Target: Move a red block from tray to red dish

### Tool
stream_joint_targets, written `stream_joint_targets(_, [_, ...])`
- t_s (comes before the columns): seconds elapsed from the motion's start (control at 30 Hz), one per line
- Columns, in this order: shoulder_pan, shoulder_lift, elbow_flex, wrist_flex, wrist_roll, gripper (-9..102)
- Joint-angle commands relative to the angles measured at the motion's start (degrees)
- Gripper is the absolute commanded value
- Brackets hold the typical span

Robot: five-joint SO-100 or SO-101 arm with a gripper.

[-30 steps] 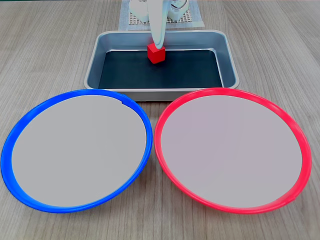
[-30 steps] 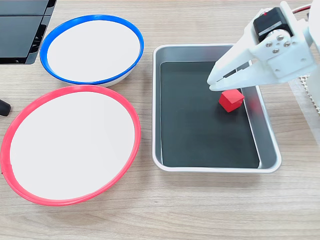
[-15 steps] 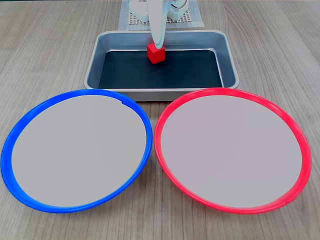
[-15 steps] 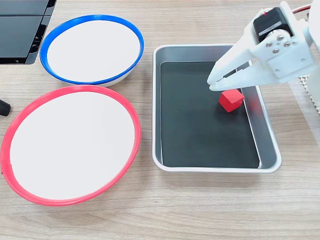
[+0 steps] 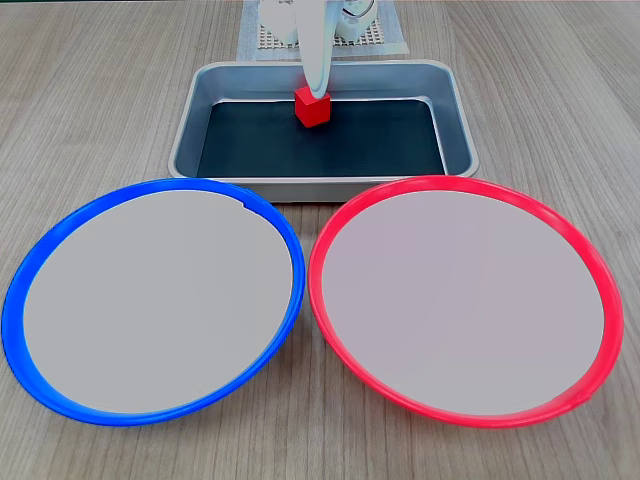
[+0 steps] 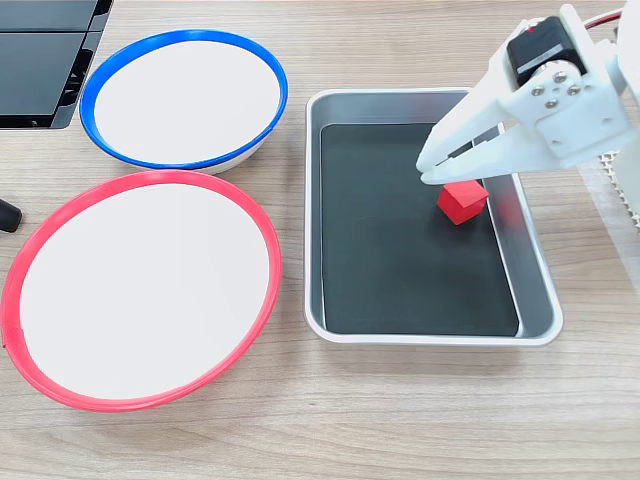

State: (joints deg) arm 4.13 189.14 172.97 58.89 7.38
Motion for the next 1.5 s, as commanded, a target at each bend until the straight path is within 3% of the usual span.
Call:
stream_joint_targets(0.0, [1.23, -3.16, -6.68, 4.13, -2.02, 1])
stream_joint_targets(0.2, [3.96, -17.14, -27.07, 8.53, -34.1, 0])
stream_joint_targets(0.33, [6.42, -26.19, -40.25, 9.67, -44.47, 0])
stream_joint_targets(0.47, [5.62, -36.04, -49.57, 20.74, -58.18, 0])
stream_joint_targets(0.57, [4.31, -43.51, -50.98, 30.32, -83.41, 0])
stream_joint_targets(0.67, [4.31, -47.72, -47.11, 27.86, -103.27, 0])
stream_joint_targets(0.77, [3.96, -52.73, -45.0, 23.2, -115.58, 3])
stream_joint_targets(1.0, [4.75, -65.21, -47.72, 23.38, -135.18, 20])
stream_joint_targets(1.2, [5.01, -69.87, -47.99, 21.97, -136.93, 23])
stream_joint_targets(1.47, [7.29, -72.77, -41.57, 10.81, -138.6, 23])
